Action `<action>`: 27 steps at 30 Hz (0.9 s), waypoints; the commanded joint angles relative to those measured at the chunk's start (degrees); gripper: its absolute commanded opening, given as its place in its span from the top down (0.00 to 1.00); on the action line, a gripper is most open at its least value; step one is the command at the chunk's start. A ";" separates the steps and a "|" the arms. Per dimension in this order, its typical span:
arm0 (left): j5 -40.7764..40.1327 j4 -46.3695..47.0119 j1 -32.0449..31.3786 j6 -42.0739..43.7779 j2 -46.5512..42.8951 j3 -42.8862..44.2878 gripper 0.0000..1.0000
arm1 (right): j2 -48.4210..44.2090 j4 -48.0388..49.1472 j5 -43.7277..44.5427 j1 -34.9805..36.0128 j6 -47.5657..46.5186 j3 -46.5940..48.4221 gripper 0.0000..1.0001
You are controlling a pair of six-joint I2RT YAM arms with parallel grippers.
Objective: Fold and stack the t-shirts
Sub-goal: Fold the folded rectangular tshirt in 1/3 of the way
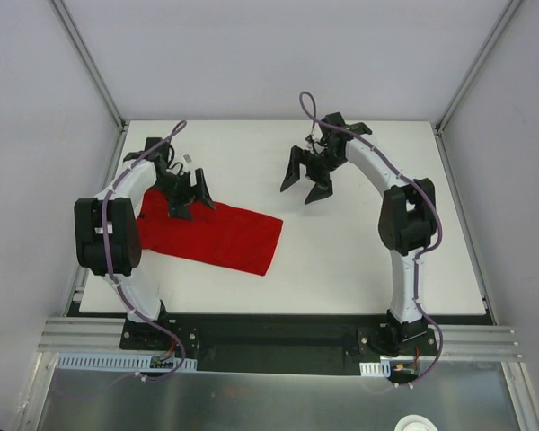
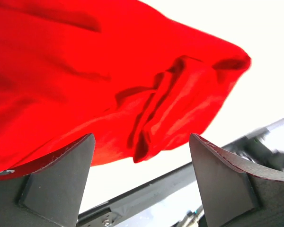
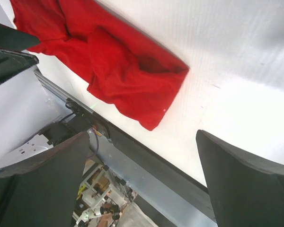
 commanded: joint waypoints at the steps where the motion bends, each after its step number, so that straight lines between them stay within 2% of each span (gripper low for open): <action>1: 12.69 2.46 -0.71 3.93 -1.41 -2.03 0.18 | -4.52 -3.70 0.56 -2.28 -4.30 -1.01 0.00; 2: 17.67 4.99 -0.71 3.49 -1.06 -2.72 0.18 | -4.69 -4.40 0.66 -2.54 -4.65 -1.45 0.00; 6: 25.18 9.31 -0.71 0.76 1.58 -5.45 0.17 | -5.75 -4.76 1.36 -3.25 -5.27 -4.17 0.00; 20: 25.19 10.99 -0.54 1.46 10.98 -4.67 0.19 | -7.77 -4.76 2.15 -3.25 -4.83 -6.99 0.00; 27: 25.89 10.99 -0.97 1.37 13.62 -2.91 0.26 | -7.68 -4.76 2.06 -3.25 -4.04 -6.20 0.00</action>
